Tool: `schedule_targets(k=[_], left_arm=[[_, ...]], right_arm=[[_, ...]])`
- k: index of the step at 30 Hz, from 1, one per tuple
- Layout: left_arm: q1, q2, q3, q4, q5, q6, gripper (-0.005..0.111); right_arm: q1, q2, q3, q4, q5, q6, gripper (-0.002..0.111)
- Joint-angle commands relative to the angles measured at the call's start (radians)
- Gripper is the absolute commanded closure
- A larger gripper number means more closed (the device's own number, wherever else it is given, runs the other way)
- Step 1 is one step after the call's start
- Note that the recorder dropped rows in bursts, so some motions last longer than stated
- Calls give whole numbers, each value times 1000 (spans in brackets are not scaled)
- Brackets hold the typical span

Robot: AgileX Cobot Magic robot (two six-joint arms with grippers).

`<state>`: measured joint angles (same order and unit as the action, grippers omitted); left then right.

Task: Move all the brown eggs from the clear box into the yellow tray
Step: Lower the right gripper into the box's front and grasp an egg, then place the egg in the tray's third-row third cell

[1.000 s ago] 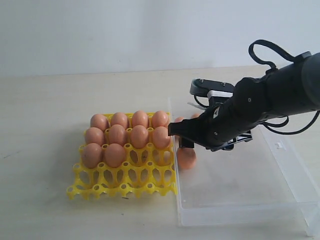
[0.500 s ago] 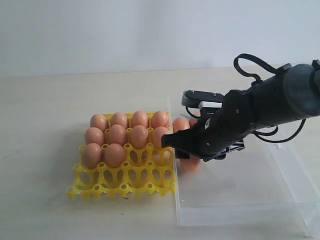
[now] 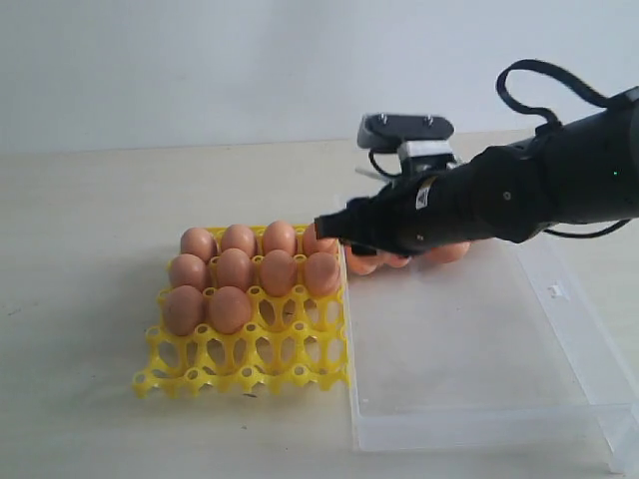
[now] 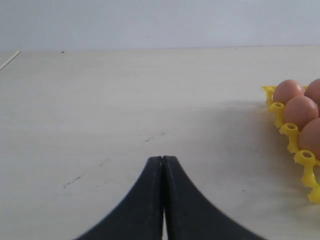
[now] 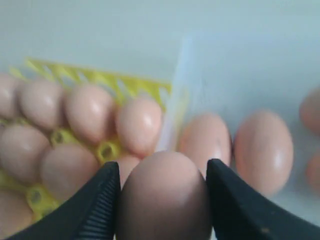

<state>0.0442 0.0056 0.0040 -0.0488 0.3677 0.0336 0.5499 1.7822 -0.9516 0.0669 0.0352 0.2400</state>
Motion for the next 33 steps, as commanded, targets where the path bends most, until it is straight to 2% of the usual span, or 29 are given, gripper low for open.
schedule_targets(k=[1, 8, 15, 25, 27, 29, 33], left_arm=[[-5, -6, -4, -6, -14, -5, 107], [-5, -6, -4, -6, -14, -5, 107], [-5, -6, -4, -6, -14, -5, 107], [-5, -6, -4, -6, -14, -5, 107], [-5, -6, -4, -6, -14, -5, 107], [-5, -6, -4, -6, -14, -5, 107], [-5, -6, -4, -6, -14, -5, 107]], right_arm=[[40, -45, 44, -146, -288, 13, 108], [78, 28, 124, -354, -652, 163, 108], [78, 153, 126, -516, -759, 298, 108], [78, 239, 126, -522, -822, 364, 106], [78, 239, 126, -522, -824, 366, 101], [78, 239, 126, -522, -824, 366, 91], [78, 239, 126, -541, -807, 408, 60]])
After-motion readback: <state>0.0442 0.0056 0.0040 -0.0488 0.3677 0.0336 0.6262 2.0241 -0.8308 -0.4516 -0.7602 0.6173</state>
